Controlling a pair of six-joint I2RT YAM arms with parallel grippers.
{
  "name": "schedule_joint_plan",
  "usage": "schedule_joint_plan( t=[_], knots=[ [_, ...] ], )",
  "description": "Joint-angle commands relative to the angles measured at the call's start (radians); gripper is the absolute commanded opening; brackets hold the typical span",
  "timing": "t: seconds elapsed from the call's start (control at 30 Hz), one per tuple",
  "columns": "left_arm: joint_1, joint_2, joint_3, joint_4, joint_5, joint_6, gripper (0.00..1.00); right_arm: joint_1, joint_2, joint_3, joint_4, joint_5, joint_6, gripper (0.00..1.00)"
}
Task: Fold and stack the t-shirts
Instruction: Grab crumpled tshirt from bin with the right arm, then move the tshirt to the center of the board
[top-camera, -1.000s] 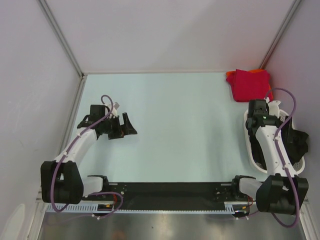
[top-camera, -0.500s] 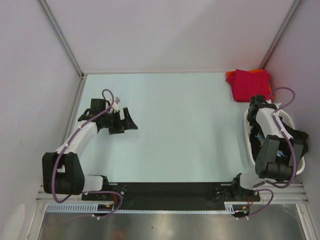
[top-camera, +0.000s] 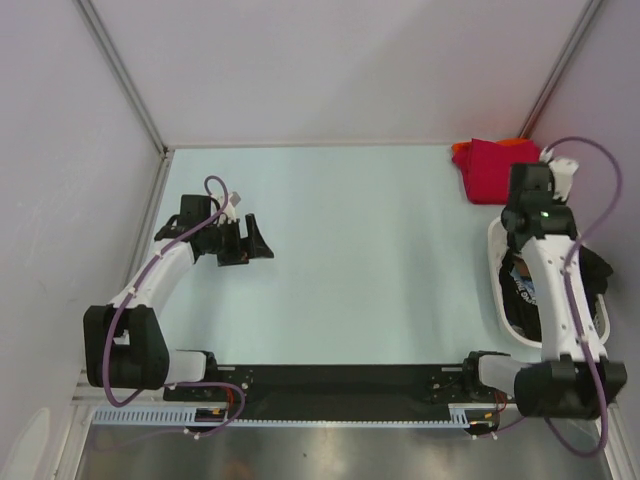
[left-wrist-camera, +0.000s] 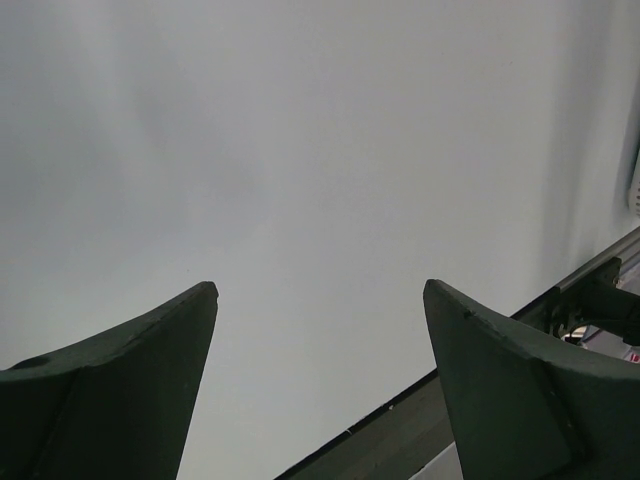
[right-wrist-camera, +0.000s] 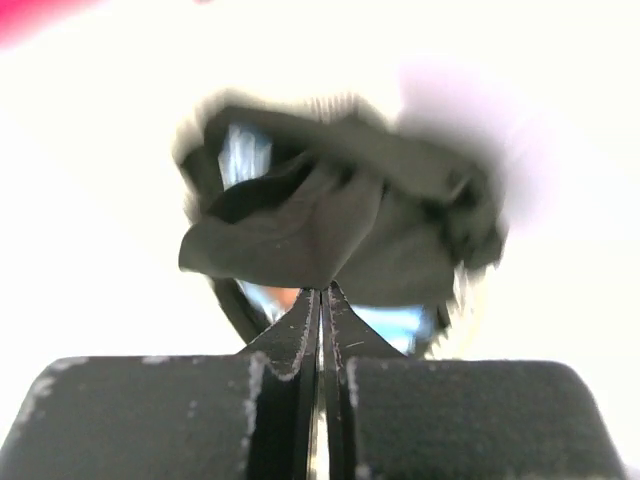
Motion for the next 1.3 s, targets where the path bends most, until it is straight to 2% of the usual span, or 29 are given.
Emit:
schedule_joint_plan(
  t=[0.0, 0.2, 0.3, 0.4, 0.43, 0.5, 0.53, 0.63, 0.93, 1.07, 1.17, 1.27],
  knots=[
    [-0.005, 0.007, 0.026, -0.003, -0.002, 0.028, 0.91, 0.007, -0.136, 0.252, 0.098, -0.062, -0.082, 0.00],
    [-0.010, 0.016, 0.013, 0.001, -0.008, 0.026, 0.91, 0.065, -0.164, 0.445, 0.131, -0.304, -0.076, 0.00],
    [-0.013, 0.006, 0.007, 0.004, -0.014, 0.025, 0.91, 0.187, -0.118, 0.553, 0.125, -0.382, -0.031, 0.00],
    [-0.017, -0.010, 0.001, 0.012, -0.025, 0.019, 0.91, 0.327, -0.018, 0.689, 0.112, -0.351, -0.043, 0.00],
    [-0.020, -0.011, 0.000, 0.014, -0.029, 0.016, 0.92, 0.438, 0.011, 0.731, 0.112, -0.328, -0.057, 0.00],
    [-0.023, -0.023, -0.007, 0.018, -0.036, 0.008, 0.92, 0.578, 0.116, 0.841, 0.118, -0.232, -0.141, 0.00],
    [-0.025, -0.028, -0.010, 0.020, -0.040, 0.005, 0.92, 0.708, 0.162, 0.881, 0.116, -0.193, -0.167, 0.00],
    [-0.027, -0.048, -0.016, 0.023, -0.065, -0.009, 0.92, 0.845, 0.310, 1.042, 0.118, -0.159, -0.240, 0.00],
    [-0.027, -0.117, -0.025, 0.021, -0.155, -0.035, 0.95, 1.146, 0.589, 1.366, 0.260, -0.262, -0.364, 0.00],
    [-0.027, -0.114, -0.043, 0.021, -0.158, -0.044, 0.95, 1.251, 0.611, 1.375, 0.441, -0.222, -0.451, 0.00],
    [-0.027, -0.119, -0.056, 0.027, -0.160, -0.049, 0.95, 1.292, 0.635, 1.409, 0.515, -0.205, -0.538, 0.00],
    [-0.027, -0.119, -0.057, 0.031, -0.163, -0.047, 0.95, 1.320, 0.632, 1.418, 0.564, -0.215, -0.551, 0.00]
  ],
)
